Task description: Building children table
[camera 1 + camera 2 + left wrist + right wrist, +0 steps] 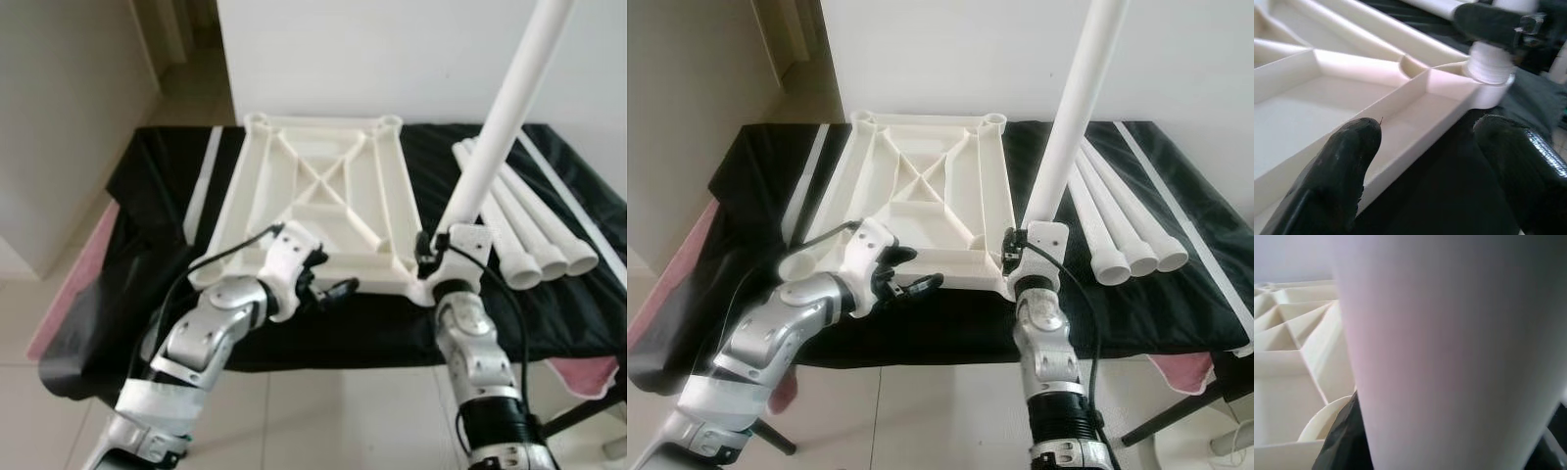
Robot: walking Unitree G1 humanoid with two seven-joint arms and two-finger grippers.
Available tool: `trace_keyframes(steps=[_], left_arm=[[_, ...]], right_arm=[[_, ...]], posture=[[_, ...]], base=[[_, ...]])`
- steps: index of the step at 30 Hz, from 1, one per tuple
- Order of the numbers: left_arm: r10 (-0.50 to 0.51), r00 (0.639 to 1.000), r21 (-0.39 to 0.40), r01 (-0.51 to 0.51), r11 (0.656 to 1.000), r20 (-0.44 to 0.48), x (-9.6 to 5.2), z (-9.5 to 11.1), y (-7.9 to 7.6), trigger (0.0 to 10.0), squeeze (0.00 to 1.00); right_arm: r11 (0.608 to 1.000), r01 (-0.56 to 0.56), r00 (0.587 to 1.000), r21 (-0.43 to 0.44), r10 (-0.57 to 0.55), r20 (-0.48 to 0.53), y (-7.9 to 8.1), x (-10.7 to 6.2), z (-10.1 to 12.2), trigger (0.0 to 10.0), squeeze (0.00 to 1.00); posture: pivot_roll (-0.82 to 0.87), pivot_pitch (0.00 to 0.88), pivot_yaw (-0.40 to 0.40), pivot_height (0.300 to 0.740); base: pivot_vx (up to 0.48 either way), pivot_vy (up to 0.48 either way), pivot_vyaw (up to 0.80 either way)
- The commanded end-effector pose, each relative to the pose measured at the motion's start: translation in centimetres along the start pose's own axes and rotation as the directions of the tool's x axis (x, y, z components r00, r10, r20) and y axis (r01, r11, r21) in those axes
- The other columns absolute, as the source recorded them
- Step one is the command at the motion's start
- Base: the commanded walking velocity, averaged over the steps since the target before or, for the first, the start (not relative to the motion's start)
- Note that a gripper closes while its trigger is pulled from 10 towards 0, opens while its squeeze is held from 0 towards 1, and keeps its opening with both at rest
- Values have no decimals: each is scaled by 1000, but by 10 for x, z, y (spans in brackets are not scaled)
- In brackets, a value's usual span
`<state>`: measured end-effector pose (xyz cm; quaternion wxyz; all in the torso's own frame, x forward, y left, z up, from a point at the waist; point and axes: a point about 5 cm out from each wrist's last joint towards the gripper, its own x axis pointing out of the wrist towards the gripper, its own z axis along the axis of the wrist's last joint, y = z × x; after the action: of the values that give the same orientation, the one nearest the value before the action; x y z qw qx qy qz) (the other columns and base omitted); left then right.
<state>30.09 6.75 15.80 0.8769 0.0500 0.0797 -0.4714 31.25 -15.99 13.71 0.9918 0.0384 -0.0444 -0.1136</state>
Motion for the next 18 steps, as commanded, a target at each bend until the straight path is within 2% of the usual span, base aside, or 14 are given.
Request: trace_keyframes(steps=[1,7,10,18], left_arm=[[71,997,1,-71,998,-11,0,-3,7,10000,0],[130,991,-45,-128,991,33,3,0,10,10000,0],[185,981,-76,-181,981,50,4,0,18,10000,0],[220,975,-63,-218,974,16,4,-5,26,10000,0]], right_arm=[[994,95,995,50,-93,-41,-8,-7,-9,10000,0],[994,98,995,43,-97,-16,1,-13,-7,10000,0],[994,107,994,29,-107,-9,0,-13,-7,10000,0],[996,85,996,22,-85,-5,1,-12,-5,10000,0]], posture=[[-67,0,6,740],[-72,0,13,740],[-70,0,18,740],[-74,0,22,740]], base=[[0,0,0],[0,0,0],[0,0,0],[0,0,0]])
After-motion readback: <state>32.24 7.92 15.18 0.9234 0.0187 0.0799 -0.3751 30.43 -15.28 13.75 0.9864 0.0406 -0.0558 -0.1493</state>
